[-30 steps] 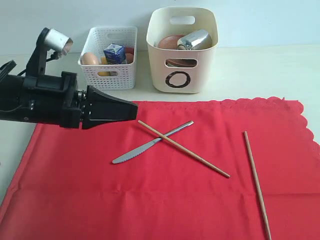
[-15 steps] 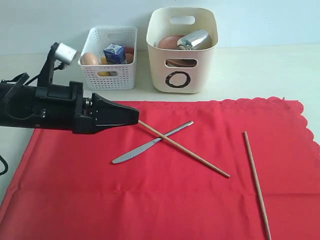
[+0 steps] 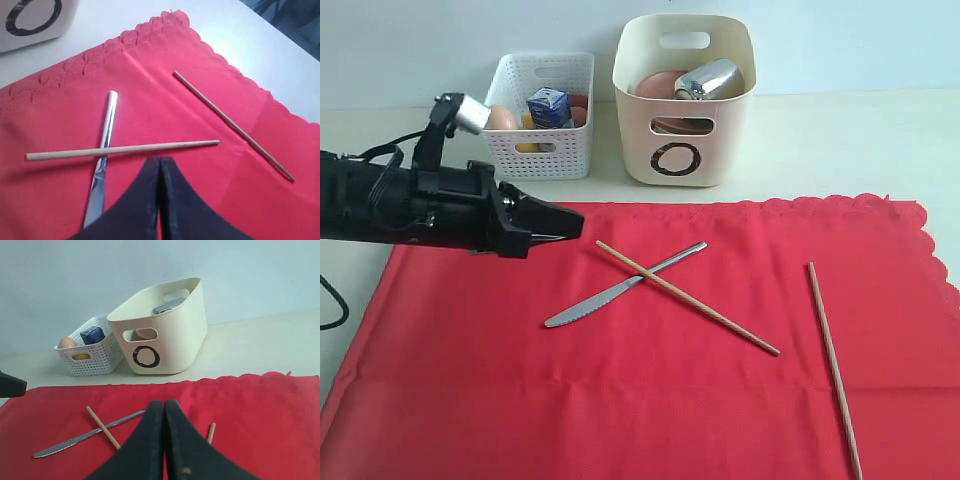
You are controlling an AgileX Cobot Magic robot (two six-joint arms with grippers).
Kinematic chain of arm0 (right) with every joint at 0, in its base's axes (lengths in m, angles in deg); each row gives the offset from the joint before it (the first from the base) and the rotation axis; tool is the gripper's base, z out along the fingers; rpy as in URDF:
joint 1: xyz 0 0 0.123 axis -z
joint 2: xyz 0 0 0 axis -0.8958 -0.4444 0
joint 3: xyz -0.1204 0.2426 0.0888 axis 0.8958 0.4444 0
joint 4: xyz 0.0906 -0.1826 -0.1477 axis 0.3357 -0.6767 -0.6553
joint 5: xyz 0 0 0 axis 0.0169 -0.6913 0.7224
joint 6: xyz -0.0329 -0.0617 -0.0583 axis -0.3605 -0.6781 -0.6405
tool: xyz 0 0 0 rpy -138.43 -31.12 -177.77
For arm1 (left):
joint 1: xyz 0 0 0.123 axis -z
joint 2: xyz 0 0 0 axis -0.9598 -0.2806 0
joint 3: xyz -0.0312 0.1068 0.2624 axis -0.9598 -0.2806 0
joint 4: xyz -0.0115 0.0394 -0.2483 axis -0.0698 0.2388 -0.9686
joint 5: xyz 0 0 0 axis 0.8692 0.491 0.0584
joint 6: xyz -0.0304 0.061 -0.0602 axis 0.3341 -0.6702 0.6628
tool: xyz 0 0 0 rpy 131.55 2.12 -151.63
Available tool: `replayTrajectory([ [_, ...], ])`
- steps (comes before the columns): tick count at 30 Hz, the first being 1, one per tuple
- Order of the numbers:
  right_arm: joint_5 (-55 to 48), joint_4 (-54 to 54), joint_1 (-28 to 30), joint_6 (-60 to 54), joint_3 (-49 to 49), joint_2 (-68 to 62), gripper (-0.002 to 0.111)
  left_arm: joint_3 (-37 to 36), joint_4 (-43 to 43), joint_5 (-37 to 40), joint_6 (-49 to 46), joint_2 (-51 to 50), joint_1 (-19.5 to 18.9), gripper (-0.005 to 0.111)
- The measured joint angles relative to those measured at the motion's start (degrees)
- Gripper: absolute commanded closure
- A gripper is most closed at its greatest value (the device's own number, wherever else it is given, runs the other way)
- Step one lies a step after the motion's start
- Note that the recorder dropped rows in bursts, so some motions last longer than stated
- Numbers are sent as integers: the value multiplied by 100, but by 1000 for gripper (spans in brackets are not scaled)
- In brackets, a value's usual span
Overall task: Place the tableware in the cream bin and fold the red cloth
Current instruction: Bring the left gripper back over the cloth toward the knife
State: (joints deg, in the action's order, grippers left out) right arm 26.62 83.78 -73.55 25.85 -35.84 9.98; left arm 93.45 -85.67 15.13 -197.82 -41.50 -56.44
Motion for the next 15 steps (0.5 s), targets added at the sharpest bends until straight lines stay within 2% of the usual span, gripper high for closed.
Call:
replayTrajectory([
  [2,0,0,0,0,0,0,108,94,0,-13,-33,-101,0,97],
  [7,0,0,0,0,0,0,108,363,-13,-170,-65,-343,205,68],
  [15,0,0,0,0,0,0,108,808,-13,-1072,-107,-569,962,50],
])
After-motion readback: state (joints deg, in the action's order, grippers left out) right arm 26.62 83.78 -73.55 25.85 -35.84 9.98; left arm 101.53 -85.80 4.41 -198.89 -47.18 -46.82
